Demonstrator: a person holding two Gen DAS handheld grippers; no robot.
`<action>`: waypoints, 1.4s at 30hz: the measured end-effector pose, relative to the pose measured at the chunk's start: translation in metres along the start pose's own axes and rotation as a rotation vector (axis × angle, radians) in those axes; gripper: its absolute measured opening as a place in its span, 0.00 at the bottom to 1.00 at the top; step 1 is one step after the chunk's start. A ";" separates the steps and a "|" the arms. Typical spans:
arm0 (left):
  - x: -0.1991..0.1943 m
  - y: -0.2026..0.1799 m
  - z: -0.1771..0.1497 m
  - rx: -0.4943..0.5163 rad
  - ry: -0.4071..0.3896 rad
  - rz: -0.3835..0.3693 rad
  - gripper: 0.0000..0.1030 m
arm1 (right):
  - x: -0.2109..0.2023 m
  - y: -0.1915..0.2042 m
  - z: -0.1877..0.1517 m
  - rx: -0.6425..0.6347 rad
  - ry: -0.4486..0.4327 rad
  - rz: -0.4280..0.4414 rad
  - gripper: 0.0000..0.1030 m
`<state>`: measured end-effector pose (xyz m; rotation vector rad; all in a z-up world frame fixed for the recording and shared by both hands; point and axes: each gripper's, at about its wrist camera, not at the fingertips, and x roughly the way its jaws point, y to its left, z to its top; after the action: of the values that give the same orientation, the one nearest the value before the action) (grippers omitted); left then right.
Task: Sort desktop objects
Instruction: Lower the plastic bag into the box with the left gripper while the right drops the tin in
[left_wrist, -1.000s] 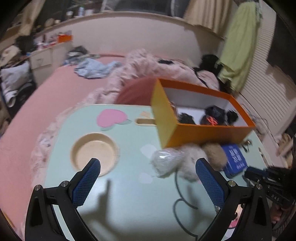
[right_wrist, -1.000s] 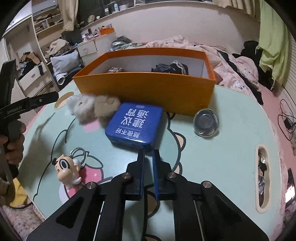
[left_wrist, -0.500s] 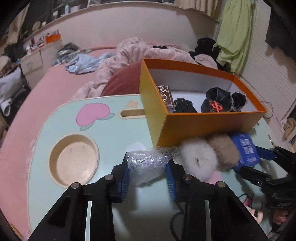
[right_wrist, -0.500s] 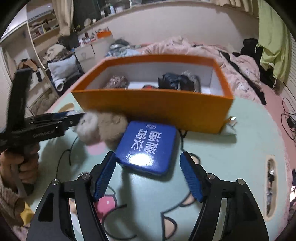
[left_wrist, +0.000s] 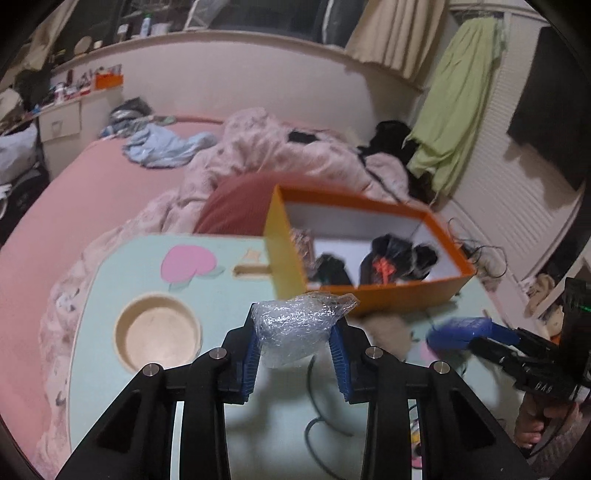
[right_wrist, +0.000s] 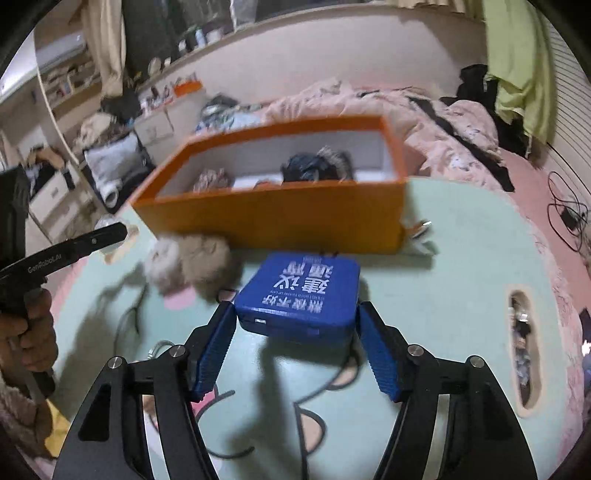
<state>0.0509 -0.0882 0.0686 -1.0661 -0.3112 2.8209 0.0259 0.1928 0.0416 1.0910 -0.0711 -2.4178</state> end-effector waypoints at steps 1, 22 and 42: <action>-0.001 -0.002 0.004 0.007 -0.006 0.001 0.31 | -0.004 -0.001 0.003 0.012 -0.013 0.008 0.64; 0.016 -0.038 0.030 0.028 -0.030 -0.089 0.31 | 0.010 -0.003 0.011 0.038 0.070 0.069 0.67; 0.017 -0.036 0.037 0.029 -0.038 -0.099 0.31 | 0.035 0.007 -0.004 -0.029 0.043 -0.085 0.65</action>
<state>0.0143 -0.0554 0.0930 -0.9644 -0.3164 2.7520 0.0116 0.1717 0.0157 1.1545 0.0256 -2.4610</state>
